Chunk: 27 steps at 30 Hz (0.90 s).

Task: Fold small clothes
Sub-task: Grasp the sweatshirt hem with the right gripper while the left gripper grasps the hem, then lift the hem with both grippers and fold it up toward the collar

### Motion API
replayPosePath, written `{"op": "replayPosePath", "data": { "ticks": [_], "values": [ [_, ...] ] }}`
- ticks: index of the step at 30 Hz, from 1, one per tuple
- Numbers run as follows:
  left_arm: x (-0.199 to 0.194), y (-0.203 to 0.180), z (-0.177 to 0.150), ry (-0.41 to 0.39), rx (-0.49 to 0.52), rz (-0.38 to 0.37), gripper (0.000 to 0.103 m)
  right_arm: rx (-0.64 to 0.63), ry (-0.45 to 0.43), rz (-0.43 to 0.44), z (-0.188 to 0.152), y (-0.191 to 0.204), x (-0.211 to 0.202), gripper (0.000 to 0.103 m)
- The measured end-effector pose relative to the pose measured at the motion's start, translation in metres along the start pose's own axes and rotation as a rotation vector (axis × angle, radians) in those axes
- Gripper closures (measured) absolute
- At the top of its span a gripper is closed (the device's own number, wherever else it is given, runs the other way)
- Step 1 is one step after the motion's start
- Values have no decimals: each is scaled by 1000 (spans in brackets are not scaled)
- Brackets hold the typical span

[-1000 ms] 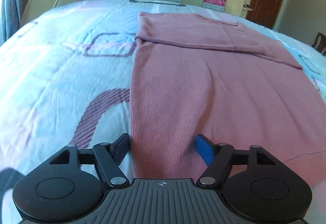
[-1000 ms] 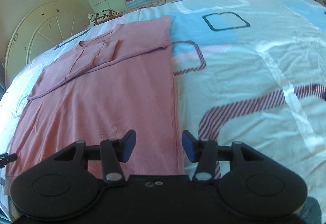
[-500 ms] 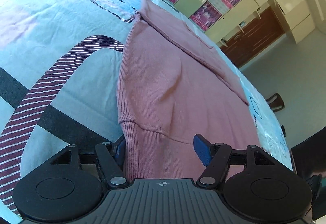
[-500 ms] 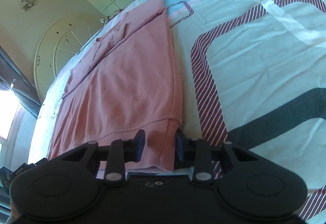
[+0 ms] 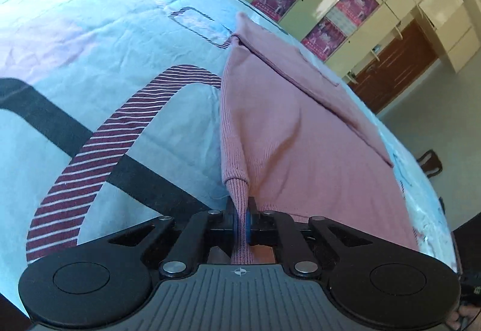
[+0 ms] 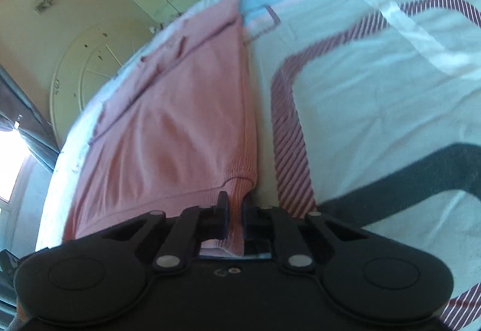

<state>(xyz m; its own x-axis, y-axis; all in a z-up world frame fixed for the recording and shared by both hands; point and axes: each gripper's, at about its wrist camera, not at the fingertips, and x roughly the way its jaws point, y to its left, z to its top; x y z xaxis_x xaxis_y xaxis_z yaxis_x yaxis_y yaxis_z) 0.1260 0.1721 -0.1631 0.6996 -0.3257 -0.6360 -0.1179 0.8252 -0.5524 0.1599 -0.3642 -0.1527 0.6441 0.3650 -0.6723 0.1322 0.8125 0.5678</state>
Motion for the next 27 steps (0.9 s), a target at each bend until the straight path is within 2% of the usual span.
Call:
{"op": "replayPosePath", "data": {
  "ticks": [3,7,13,20,27],
  "values": [
    [-3,-4,1,-14,3,-3,99,12,-45,38,2,5,-9,95],
    [-8,-15,17,-74,-24,-60,99,-31,-113,79,20,20,-21,95],
    [16,-46,86,-160,-32,-138,99,-66,-217,101,78,50,-14,95],
    [97,-83,189,-159,-35,-152,99,-15,-259,78,178,73,37,95],
    [196,-99,272,-89,-22,-100,99,70,-214,43,269,80,129,95]
  ]
}}
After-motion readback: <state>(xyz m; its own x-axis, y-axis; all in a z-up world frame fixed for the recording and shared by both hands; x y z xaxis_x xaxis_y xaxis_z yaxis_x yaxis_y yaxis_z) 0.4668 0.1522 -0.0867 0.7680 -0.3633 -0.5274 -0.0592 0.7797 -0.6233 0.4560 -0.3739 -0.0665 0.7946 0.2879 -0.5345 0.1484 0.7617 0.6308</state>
